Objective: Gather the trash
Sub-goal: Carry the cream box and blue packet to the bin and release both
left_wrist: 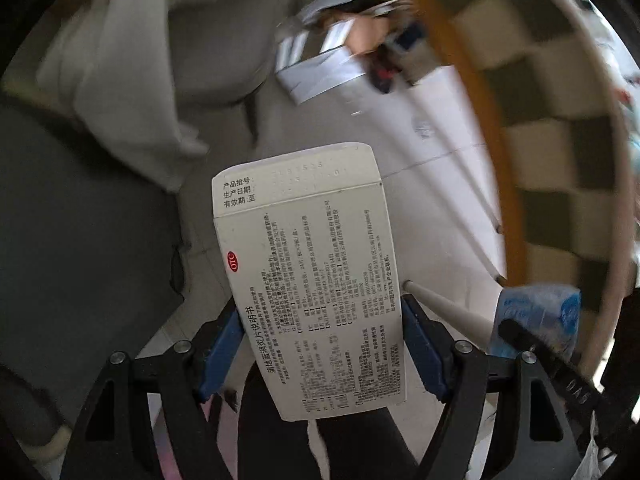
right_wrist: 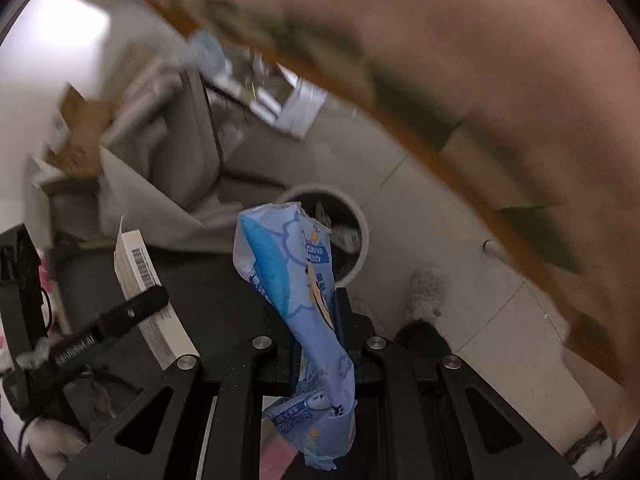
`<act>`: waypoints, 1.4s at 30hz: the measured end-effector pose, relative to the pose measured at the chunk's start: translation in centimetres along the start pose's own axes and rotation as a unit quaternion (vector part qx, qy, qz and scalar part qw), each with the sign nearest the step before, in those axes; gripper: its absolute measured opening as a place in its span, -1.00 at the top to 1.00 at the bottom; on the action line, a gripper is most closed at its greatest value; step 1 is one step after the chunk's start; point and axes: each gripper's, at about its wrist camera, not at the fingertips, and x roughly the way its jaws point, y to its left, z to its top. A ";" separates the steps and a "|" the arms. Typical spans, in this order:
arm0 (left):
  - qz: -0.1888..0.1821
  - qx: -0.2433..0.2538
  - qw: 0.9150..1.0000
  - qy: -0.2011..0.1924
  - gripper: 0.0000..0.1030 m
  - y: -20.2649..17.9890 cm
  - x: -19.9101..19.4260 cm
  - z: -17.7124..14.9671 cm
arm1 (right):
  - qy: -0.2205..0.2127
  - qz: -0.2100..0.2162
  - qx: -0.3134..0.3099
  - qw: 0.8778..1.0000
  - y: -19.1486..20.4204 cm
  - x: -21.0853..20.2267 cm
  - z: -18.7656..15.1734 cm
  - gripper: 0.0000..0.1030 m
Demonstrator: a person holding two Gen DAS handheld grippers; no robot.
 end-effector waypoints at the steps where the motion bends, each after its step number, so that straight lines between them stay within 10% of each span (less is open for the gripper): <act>1: -0.006 -0.009 1.000 0.007 -0.44 0.9 1.9 0.6 | 0.010 0.001 0.000 1.000 -0.1 2.3 0.3 0.71; 7: -0.017 -0.049 0.998 0.042 -0.51 5.5 12.0 3.9 | 0.047 0.008 -0.005 0.999 -1.4 15.6 2.6 0.70; 11: 0.004 -0.048 0.998 0.050 -0.98 6.4 15.6 5.4 | 0.077 0.028 -0.007 0.997 -2.0 23.0 4.2 0.59; 15: 0.029 -0.040 0.998 0.039 -0.98 7.1 16.2 5.2 | 0.082 0.031 -0.004 0.996 -2.6 26.6 5.5 -0.18; 19: 0.105 -0.020 0.994 -0.013 -0.98 7.5 15.1 4.3 | 0.069 0.001 -0.023 0.997 -2.4 27.0 5.7 -0.87; 27: 0.157 -0.003 0.987 -0.025 -0.98 7.1 12.5 2.5 | 0.044 -0.097 -0.092 0.990 -0.5 23.5 4.3 -0.91; 42: 0.161 0.012 0.986 -0.046 -0.98 3.4 3.5 -1.5 | 0.013 -0.106 -0.129 0.986 3.1 13.1 1.4 -0.91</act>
